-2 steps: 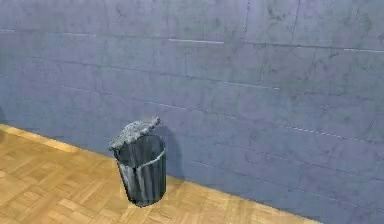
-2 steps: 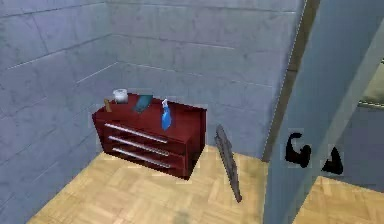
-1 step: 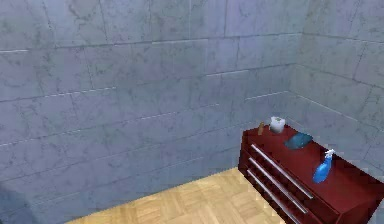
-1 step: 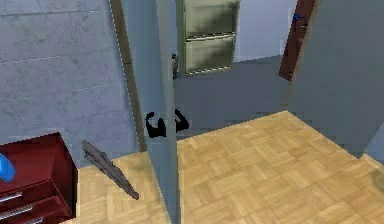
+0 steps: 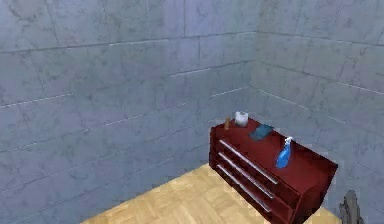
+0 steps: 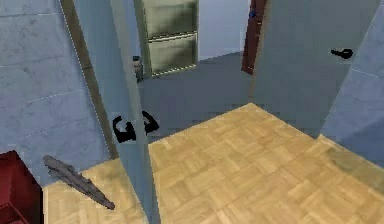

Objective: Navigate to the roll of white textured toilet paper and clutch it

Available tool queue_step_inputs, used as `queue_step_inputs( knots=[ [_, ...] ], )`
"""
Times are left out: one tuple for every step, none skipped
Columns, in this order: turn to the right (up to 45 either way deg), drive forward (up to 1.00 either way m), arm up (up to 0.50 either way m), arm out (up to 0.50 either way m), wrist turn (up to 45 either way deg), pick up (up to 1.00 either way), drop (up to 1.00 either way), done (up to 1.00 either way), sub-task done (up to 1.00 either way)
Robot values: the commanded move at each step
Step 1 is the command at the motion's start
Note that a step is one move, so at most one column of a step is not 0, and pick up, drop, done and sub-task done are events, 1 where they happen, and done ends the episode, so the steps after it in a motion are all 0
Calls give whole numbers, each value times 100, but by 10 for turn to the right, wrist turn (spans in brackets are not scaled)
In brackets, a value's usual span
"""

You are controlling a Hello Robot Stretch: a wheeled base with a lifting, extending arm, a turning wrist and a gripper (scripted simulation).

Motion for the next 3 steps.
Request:
queue_step_inputs(
  knots=[
    [0,80,0,0,0,0,0,0,0],
    [-450,0,0,0,0,0,0,0,0],
    [-150,0,0,0,0,0,0,0,0]
  ],
)
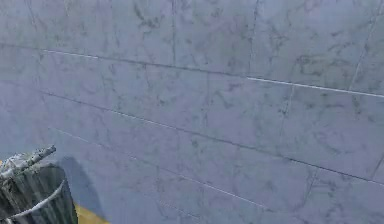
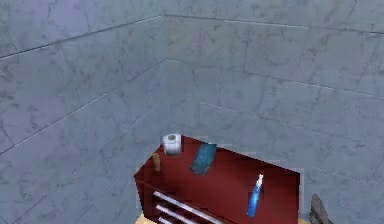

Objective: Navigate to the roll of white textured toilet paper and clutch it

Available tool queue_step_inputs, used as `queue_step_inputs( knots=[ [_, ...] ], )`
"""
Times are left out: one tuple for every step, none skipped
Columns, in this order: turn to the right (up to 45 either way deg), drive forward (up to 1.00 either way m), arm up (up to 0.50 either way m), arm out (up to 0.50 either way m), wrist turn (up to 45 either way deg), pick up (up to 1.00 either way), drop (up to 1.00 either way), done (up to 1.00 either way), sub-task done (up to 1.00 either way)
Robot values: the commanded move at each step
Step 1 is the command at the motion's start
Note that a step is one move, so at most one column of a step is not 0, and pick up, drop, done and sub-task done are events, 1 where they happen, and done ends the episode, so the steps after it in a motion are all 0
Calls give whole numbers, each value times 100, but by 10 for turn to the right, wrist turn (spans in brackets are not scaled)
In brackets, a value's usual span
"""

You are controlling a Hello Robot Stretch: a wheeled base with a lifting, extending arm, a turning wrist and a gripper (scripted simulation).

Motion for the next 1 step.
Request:
queue_step_inputs(
  knots=[
    [450,0,0,0,0,0,0,0,0]
  ],
)
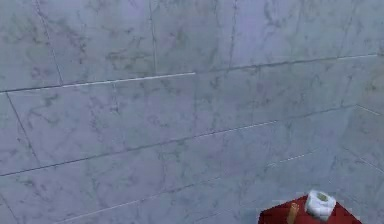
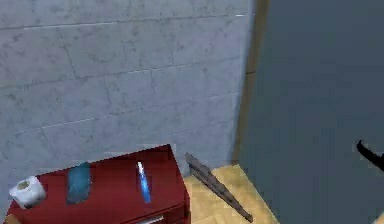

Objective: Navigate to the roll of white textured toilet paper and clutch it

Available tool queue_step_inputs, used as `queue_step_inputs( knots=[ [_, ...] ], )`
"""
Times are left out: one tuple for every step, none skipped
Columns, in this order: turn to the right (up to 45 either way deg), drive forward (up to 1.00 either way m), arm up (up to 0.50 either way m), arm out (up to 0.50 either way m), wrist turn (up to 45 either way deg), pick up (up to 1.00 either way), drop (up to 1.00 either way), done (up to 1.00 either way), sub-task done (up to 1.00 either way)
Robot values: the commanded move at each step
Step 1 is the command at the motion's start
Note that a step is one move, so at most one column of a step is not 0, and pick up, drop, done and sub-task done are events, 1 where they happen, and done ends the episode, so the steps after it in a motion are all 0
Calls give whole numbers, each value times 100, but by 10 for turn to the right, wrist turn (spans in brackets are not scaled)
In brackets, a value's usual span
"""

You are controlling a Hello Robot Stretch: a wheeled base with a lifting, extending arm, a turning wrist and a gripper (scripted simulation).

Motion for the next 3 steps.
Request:
queue_step_inputs(
  knots=[
    [450,0,0,0,0,0,0,0,0],
    [450,0,0,0,0,0,0,0,0],
    [120,0,0,0,0,0,0,0,0]
  ],
)
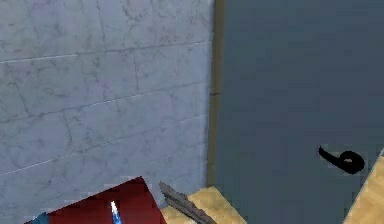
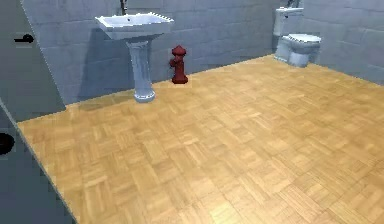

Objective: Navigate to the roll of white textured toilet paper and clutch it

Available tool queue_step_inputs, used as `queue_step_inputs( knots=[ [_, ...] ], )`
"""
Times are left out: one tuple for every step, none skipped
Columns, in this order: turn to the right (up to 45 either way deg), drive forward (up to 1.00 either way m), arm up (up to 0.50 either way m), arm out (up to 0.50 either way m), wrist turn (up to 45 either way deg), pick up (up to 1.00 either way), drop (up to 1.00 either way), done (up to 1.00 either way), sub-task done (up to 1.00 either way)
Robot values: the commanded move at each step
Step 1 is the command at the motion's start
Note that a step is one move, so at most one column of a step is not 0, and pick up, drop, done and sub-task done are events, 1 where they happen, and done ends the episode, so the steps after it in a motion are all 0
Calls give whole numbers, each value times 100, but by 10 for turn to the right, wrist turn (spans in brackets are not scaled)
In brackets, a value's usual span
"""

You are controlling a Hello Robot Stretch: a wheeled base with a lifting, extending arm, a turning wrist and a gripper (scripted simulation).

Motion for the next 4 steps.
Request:
queue_step_inputs(
  knots=[
    [0,45,0,0,0,0,0,0,0],
    [-450,0,0,0,0,0,0,0,0],
    [-450,0,0,0,0,0,0,0,0],
    [-450,0,0,0,0,0,0,0,0]
  ],
)
